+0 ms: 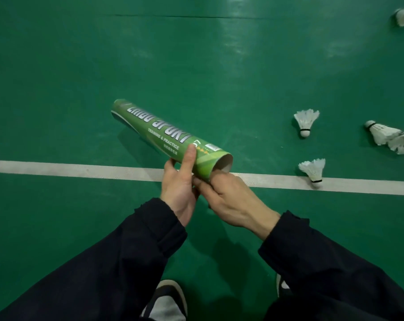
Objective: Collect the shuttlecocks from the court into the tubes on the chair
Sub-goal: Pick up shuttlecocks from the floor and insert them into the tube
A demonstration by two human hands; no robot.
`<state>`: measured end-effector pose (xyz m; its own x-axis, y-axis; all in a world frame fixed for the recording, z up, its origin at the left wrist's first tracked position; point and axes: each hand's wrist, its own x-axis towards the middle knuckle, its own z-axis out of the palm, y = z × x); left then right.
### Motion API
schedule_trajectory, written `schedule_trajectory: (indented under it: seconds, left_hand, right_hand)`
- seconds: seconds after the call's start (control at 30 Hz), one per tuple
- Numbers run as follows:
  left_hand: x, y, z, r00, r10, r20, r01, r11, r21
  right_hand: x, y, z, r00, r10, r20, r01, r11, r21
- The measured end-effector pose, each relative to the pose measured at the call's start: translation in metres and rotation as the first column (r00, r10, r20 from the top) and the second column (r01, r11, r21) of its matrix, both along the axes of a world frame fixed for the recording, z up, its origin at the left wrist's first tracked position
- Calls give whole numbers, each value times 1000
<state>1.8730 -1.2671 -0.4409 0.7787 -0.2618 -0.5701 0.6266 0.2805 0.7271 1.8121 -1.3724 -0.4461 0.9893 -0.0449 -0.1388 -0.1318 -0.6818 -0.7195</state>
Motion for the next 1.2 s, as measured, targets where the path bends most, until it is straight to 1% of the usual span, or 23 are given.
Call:
schedule_trajectory:
  seconds: [0.07,0.13,0.17,0.2,0.27,0.33,0.37,0.43,0.53,0.57,0.6,0.63,0.67,0.7,0.73,0.77,0.8,0.87,0.93,1.0,1.07,1.13,1.2]
  left_hand:
    - [0,-9,-1,999,-43,2,43,999,2]
    - [4,-20,-2,996,-85,7,85,996,4]
    - [7,-27,-2,994,-105,7,105,994,16]
    - [9,-34,-3,992,-123,5,123,992,31]
    - [10,-50,-5,986,-165,-1,165,985,54]
    - [8,-67,-8,979,-202,-8,202,976,78]
    - [6,-73,-9,977,-215,-12,215,973,88]
    - [-4,-88,-13,974,-225,-27,226,967,117]
    - [-23,-108,-16,975,-215,-58,222,963,152]
    - [-29,-113,-15,975,-211,-67,219,962,165]
    - [-34,-117,-13,976,-205,-76,215,960,179]
    - [-38,-120,-9,977,-194,-88,207,960,190]
    - [-40,-122,-5,978,-180,-103,197,959,201]
    - [-42,-125,1,978,-171,-117,193,958,212]
    - [-42,-128,7,978,-164,-129,190,956,224]
    - [-41,-133,15,978,-156,-140,185,955,230]
    - [-41,-140,22,978,-149,-149,181,957,228]
    - [-41,-162,40,973,-158,-165,190,962,198]
    - [-44,-190,57,960,-229,-163,254,954,157]
    - [-48,-219,65,937,-330,-113,345,927,148]
    - [-52,-243,64,914,-403,-36,404,901,157]
    - [-60,-263,57,881,-472,22,463,872,156]
    - [-67,-276,46,824,-565,35,556,820,136]
  right_hand:
    - [-15,-14,4,996,-42,82,29,988,150]
    - [-38,-40,4,964,-202,176,146,947,287]
    - [-49,-57,0,936,-295,192,230,925,301]
    - [-58,-78,-7,910,-367,192,317,916,246]
    - [-69,-128,-32,893,-427,142,438,898,-53]
    - [-74,-174,-60,906,-421,49,406,829,-384]
    - [-75,-191,-71,917,-400,17,359,803,-477]
    - [-82,-220,-87,929,-367,-46,278,775,-568]
    - [-97,-245,-95,911,-397,-107,272,776,-569]
    - [-100,-247,-88,905,-415,-95,319,809,-494]
    - [-103,-248,-77,893,-445,-72,396,851,-345]
    - [-108,-246,-60,872,-488,-34,482,868,-117]
    - [-113,-242,-38,838,-545,24,536,830,152]
    - [-119,-235,-13,798,-593,108,517,766,382]
    - [-125,-227,10,770,-606,198,430,723,540]
    - [-130,-217,25,762,-586,277,328,718,614]
    - [-132,-207,34,769,-548,329,259,738,623]
    - [-127,-192,36,792,-502,347,251,787,564]
    - [-117,-186,34,776,-531,341,350,812,467]
    - [-115,-192,35,741,-565,363,437,816,378]
    - [-122,-208,41,773,-540,335,462,839,286]
    - [-133,-225,47,847,-502,177,484,864,137]
    - [-136,-235,53,875,-482,-49,482,876,-23]
